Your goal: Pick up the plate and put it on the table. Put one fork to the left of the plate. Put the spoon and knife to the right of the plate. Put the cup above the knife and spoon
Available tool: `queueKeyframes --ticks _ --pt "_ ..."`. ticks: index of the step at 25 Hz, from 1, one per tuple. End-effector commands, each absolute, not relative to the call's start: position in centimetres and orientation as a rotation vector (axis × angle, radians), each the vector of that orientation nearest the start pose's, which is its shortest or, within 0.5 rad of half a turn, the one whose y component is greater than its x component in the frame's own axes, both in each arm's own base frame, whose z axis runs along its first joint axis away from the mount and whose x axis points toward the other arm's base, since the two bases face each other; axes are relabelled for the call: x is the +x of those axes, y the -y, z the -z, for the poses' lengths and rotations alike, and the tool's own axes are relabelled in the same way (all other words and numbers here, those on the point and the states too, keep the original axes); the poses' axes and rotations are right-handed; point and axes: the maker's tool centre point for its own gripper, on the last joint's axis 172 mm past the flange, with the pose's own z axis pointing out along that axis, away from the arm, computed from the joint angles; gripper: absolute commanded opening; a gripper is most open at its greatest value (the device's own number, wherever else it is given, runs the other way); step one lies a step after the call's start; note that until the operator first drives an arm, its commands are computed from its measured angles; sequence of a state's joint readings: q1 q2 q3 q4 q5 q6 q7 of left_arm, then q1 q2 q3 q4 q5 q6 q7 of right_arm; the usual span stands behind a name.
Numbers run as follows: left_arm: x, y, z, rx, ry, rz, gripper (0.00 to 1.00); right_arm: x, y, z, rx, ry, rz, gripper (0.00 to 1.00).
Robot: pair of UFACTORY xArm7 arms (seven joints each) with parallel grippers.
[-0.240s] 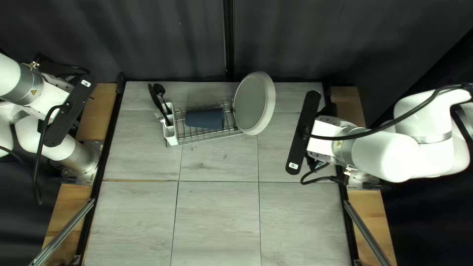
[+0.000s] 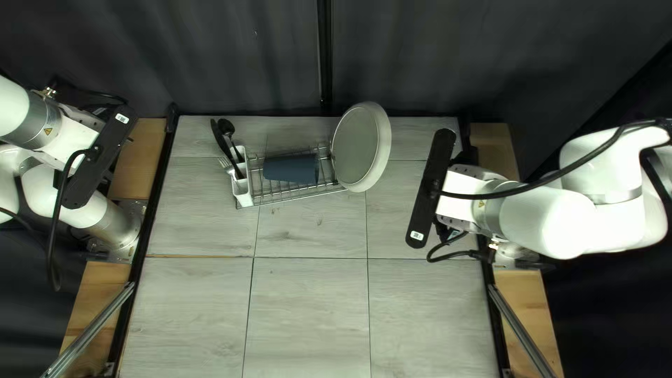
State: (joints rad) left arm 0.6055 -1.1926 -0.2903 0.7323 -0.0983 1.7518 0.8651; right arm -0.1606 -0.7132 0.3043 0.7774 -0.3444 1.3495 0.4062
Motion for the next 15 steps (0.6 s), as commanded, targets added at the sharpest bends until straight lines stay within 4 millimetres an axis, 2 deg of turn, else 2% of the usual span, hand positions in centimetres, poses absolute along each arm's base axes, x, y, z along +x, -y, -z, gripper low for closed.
queueKeyframes --ticks 1,4,15 --pt "16.9 -3.2 -35.2 -2.847 -0.601 0.015 1.0 32.3 9.6 -33.0 -3.491 -0.639 0.352 1.0" --pt "16.9 -3.2 -35.2 -2.847 -0.601 0.015 1.0 32.3 11.4 -32.3 -3.432 -0.729 0.321 1.0" --pt "16.9 -3.2 -35.2 -2.847 -0.601 0.015 1.0 32.3 11.4 -32.3 -3.432 -0.729 0.321 1.0"
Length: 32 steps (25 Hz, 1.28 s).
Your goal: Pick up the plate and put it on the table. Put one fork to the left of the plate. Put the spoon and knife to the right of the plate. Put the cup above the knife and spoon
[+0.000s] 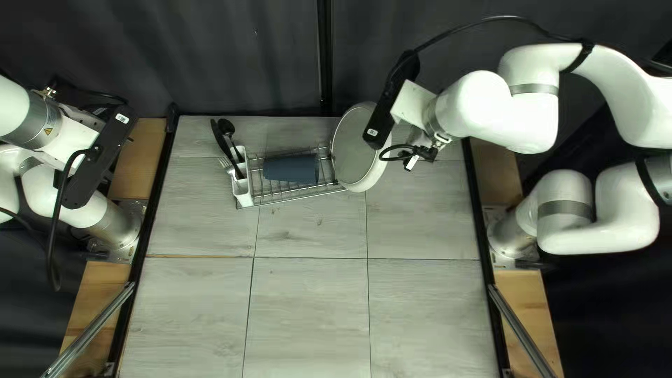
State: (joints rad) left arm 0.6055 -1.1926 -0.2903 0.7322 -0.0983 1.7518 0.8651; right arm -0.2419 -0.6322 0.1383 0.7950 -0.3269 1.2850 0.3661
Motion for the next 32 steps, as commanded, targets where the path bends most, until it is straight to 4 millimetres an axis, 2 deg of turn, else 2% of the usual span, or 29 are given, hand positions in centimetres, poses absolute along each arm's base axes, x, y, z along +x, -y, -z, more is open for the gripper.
queueKeyframes --ticks 1,6,8,12,20,24,29,32 --pt "16.9 -3.2 -35.2 -2.847 -0.601 0.015 1.0 32.3 11.4 -32.3 -3.432 -0.729 0.321 1.0" --pt "16.9 -3.2 -35.2 -2.847 -0.601 0.015 1.0 32.3 11.4 -32.3 -3.432 -0.729 0.321 1.0" --pt "16.9 -3.2 -35.2 -2.847 -0.601 0.015 1.0 32.6 12.4 -31.4 -3.426 -0.746 0.338 1.0" --pt "16.9 -3.2 -35.2 -2.847 -0.601 0.015 1.0 33.8 15.1 -29.5 -3.311 -0.977 0.403 1.0" --pt "16.9 -3.2 -35.2 -2.847 -0.601 0.015 1.0 35.6 16.7 -26.5 -3.146 -1.354 0.491 1.0" --pt "16.9 -3.2 -35.2 -2.847 -0.601 0.015 1.0 35.7 18.6 -24.4 -2.975 -1.607 0.472 1.0" --pt "16.9 -3.2 -35.2 -2.847 -0.601 0.015 1.0 35.7 19.4 -22.8 -2.795 -1.806 0.473 1.0" --pt "16.9 -3.2 -35.2 -2.847 -0.601 0.015 1.0 35.7 19.3 -22.4 -2.74 -1.857 0.484 1.0"
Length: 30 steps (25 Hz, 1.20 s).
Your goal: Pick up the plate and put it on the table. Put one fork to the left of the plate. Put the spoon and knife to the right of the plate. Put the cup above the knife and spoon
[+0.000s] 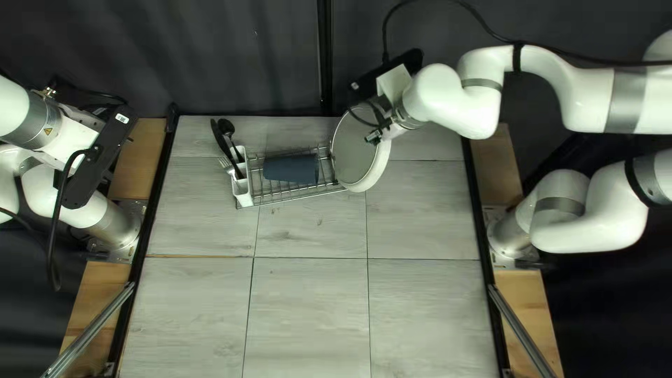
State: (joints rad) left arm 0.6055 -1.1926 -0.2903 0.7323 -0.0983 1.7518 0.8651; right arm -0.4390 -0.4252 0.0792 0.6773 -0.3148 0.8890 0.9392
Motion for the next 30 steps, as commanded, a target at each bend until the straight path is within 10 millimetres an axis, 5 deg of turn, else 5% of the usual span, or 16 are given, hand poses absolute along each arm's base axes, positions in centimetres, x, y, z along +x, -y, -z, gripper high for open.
queueKeyframes --ticks 1,11,25,30 --pt "16.9 -3.2 -35.2 -2.847 -0.601 0.015 1.0 35.7 19.2 -22.3 -2.733 -1.86 0.486 1.0" --pt "16.9 -3.2 -35.2 -2.847 -0.601 0.015 1.0 36.6 19.1 -21.3 -2.644 -1.875 0.628 1.0" --pt "16.9 -3.2 -35.2 -2.847 -0.601 0.015 1.0 41.8 17.2 -22.6 -2.681 -1.778 0.725 1.0" --pt "16.9 -3.2 -35.2 -2.847 -0.601 0.015 1.0 41.8 16.8 -24.3 -2.737 -1.746 0.727 1.0"
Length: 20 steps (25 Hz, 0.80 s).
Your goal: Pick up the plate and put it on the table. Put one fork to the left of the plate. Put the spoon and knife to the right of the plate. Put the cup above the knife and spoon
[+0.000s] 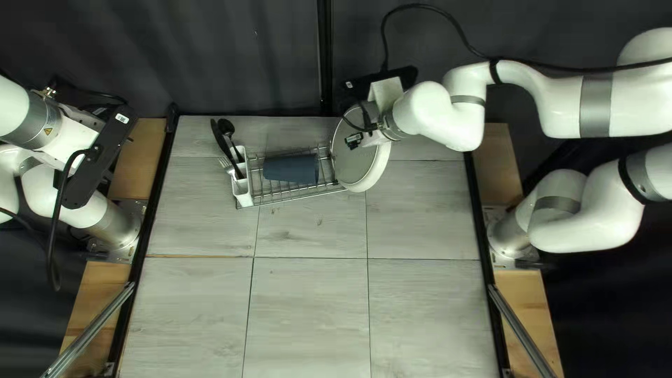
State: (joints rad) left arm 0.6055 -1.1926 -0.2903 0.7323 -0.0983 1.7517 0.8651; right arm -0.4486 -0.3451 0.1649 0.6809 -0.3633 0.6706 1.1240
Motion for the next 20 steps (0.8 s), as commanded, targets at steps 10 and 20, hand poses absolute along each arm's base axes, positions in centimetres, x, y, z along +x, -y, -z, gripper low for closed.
queueKeyframes --ticks 10,20 --pt "16.9 -3.2 -35.2 -2.847 -0.601 0.015 1.0 36.6 20.6 -22.4 -2.651 -1.871 0.764 1.0" --pt "16.9 -3.2 -35.2 -2.847 -0.601 0.015 1.0 38.2 20.2 -20.2 -2.586 -1.868 0.784 1.0"
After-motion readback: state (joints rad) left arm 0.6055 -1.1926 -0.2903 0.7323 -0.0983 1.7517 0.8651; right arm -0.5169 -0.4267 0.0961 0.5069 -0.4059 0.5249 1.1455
